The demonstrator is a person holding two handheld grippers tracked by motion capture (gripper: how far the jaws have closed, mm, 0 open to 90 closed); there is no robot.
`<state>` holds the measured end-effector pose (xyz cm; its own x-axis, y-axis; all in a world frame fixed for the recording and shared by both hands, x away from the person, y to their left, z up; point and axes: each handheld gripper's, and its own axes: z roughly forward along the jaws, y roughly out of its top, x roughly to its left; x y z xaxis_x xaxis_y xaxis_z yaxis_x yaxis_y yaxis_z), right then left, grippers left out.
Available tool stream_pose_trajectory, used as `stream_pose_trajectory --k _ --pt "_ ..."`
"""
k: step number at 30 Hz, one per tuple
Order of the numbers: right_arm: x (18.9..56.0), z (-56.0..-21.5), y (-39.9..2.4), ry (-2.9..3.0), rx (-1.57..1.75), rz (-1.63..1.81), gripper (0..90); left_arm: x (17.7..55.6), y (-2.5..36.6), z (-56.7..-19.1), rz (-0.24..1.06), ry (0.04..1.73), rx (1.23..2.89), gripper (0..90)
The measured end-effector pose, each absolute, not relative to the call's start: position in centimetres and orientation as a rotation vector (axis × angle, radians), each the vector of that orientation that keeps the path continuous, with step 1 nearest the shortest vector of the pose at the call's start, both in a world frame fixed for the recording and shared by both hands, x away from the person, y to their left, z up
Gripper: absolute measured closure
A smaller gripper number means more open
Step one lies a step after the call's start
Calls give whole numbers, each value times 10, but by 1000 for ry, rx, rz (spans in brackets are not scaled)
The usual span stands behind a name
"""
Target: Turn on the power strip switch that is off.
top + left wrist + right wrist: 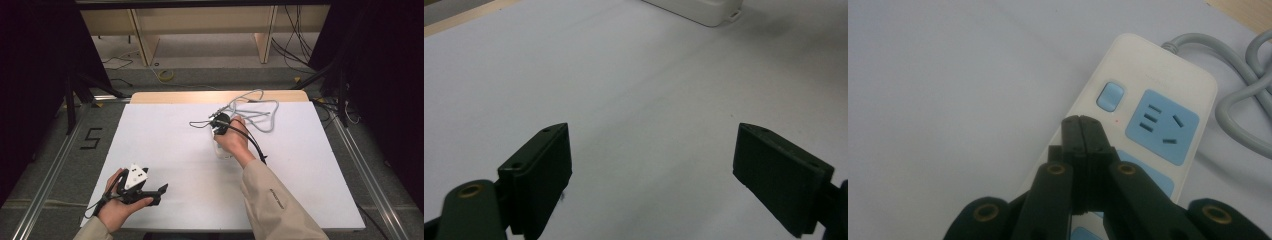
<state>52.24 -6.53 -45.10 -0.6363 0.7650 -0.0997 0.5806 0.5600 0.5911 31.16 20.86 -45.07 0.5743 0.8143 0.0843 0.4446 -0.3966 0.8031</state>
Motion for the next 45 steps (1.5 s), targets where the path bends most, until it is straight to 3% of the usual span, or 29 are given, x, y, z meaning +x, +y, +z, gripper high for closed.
stream_pose_trajectory --k 11,45 --pt "522 -451 -69 2450 1118 792 897 312 208 -451 612 1004 2040 154" --pt "513 -435 -102 2412 1148 887 665 312 208 -451 614 1006 2043 154"
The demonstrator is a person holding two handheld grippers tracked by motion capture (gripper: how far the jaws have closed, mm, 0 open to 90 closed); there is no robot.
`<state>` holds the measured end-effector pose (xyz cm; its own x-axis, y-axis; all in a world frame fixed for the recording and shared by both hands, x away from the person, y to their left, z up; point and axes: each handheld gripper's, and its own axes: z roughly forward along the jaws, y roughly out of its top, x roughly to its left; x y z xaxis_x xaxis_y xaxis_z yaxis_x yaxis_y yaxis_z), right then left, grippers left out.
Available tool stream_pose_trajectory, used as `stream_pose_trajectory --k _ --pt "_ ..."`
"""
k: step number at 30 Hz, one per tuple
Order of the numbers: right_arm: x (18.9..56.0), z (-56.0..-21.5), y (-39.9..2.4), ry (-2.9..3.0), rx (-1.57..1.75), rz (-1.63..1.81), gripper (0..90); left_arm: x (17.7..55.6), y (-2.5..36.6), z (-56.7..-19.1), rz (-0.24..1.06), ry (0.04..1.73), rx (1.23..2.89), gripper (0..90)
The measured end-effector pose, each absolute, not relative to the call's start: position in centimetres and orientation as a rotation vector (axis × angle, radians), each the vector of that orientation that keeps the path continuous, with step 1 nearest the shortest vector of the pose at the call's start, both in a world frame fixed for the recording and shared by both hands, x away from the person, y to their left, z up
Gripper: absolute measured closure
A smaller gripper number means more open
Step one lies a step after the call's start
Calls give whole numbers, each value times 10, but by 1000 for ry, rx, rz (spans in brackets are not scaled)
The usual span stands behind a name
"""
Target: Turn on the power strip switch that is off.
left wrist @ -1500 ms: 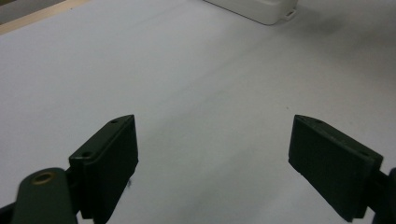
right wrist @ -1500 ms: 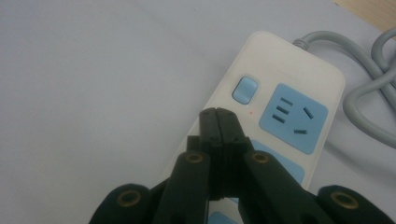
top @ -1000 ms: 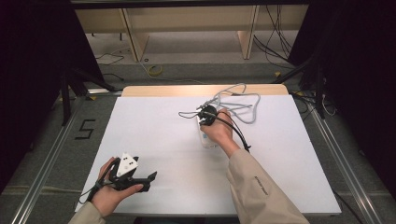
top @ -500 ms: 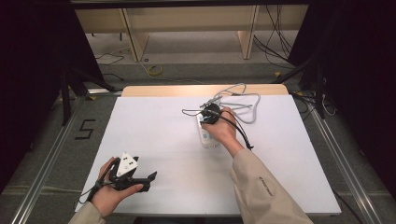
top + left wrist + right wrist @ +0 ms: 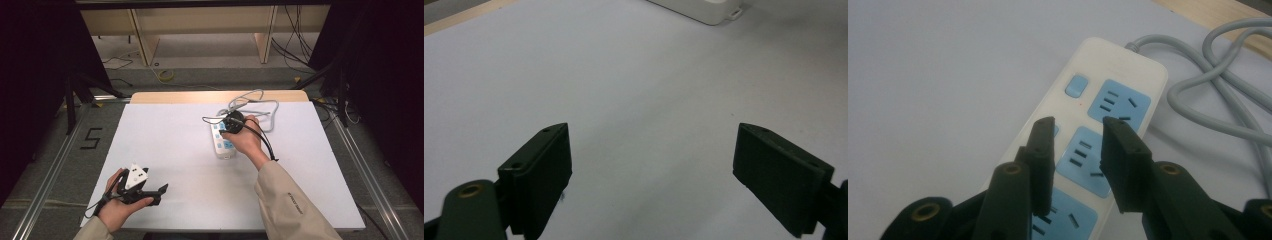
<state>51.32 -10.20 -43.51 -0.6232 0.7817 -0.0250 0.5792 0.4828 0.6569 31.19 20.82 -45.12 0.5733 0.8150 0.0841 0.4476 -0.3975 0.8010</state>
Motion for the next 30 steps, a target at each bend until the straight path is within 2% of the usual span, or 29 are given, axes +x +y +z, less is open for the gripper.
stream_pose_trajectory --k 30 --pt "485 -425 -133 2399 1141 961 607 312 208 -452 613 1012 2042 154"
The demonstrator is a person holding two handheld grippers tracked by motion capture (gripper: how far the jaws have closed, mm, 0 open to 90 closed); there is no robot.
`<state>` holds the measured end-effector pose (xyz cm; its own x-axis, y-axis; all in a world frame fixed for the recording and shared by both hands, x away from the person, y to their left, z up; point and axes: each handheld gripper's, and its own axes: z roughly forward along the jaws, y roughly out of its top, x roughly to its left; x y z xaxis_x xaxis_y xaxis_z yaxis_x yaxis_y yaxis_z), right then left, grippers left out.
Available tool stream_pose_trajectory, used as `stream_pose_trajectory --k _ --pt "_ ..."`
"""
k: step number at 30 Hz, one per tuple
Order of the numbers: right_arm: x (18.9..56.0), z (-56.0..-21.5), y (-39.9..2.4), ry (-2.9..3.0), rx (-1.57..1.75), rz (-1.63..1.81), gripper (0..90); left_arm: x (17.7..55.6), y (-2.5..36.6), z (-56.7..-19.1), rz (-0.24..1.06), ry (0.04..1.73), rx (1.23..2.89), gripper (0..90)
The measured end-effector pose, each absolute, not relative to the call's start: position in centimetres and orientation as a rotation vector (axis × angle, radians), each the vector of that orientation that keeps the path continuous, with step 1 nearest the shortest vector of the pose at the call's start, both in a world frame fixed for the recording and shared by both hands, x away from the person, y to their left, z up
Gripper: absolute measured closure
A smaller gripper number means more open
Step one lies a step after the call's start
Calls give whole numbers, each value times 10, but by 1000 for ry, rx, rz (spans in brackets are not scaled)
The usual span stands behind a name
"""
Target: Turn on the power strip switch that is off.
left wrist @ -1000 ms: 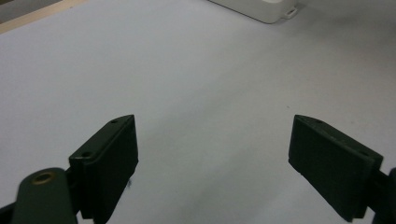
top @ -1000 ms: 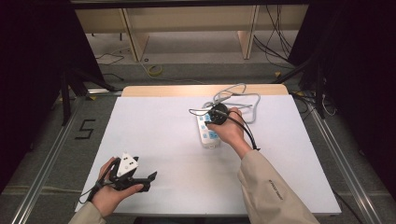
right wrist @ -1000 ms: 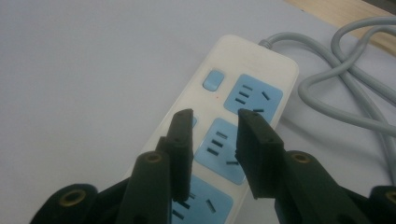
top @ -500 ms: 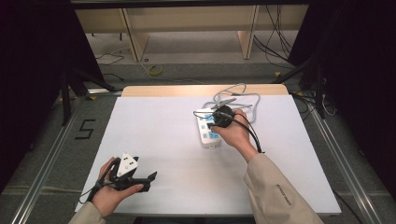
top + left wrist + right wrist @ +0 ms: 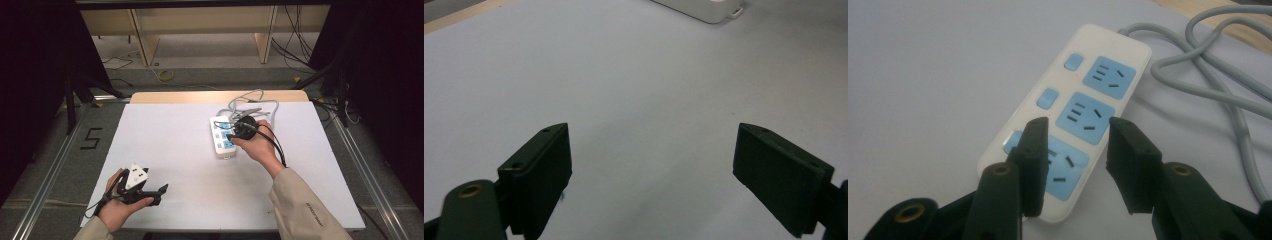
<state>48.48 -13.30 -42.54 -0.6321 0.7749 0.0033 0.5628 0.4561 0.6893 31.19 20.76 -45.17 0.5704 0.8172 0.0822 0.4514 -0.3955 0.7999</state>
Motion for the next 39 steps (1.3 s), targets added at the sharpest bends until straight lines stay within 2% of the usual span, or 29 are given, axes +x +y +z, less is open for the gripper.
stream_pose_trajectory --k 39 --pt "443 -416 -182 2372 1157 1014 553 312 208 -452 613 1020 2044 154"
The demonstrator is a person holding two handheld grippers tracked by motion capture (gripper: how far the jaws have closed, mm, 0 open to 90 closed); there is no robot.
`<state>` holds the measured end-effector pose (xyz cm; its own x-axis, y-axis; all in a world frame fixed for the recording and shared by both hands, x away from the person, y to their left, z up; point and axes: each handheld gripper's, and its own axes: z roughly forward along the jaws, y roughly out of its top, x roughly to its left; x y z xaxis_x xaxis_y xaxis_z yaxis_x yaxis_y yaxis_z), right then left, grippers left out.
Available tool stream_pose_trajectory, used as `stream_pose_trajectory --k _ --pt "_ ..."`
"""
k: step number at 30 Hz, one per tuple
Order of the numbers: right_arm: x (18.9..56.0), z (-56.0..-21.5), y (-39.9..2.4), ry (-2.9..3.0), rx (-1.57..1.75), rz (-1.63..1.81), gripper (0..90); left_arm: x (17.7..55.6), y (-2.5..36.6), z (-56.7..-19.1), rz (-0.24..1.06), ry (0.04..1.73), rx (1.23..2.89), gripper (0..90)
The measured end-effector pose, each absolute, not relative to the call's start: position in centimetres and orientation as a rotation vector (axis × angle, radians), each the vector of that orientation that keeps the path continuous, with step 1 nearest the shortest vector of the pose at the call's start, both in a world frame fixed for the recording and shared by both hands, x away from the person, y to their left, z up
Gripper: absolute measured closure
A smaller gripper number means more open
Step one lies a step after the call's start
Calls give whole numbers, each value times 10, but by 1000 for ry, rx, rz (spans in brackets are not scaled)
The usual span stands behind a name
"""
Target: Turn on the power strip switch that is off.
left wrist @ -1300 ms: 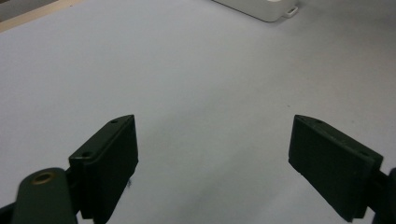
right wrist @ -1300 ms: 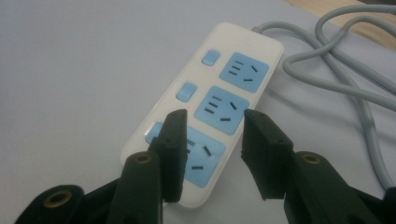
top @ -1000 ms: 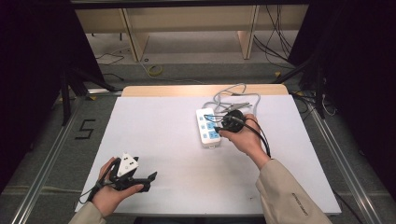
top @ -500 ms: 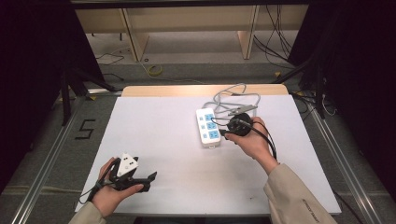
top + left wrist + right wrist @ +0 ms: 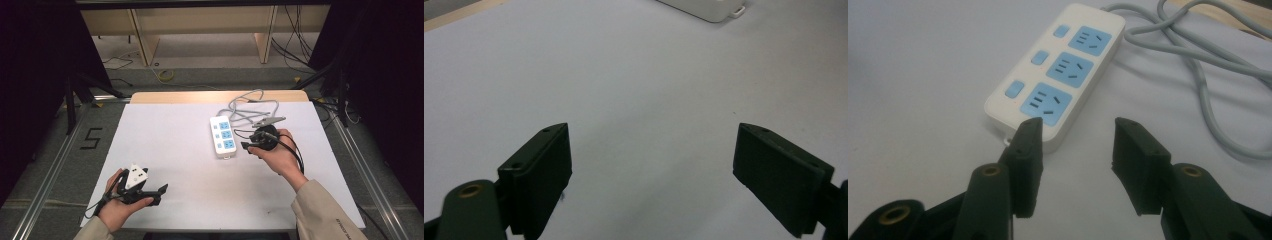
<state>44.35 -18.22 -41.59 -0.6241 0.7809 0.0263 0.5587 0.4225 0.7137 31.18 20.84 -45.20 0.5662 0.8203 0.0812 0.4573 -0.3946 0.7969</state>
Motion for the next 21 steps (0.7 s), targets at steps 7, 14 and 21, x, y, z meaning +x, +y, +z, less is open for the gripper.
stream_pose_trajectory --k 7,14,21 --pt "434 -420 -192 2370 1149 1010 530 312 208 -452 611 1023 2043 154" --pt "424 -420 -201 2358 1152 1034 510 312 208 -452 611 1023 2043 154" --pt "413 -420 -210 2340 1153 1054 498 312 208 -452 611 1024 2042 154"
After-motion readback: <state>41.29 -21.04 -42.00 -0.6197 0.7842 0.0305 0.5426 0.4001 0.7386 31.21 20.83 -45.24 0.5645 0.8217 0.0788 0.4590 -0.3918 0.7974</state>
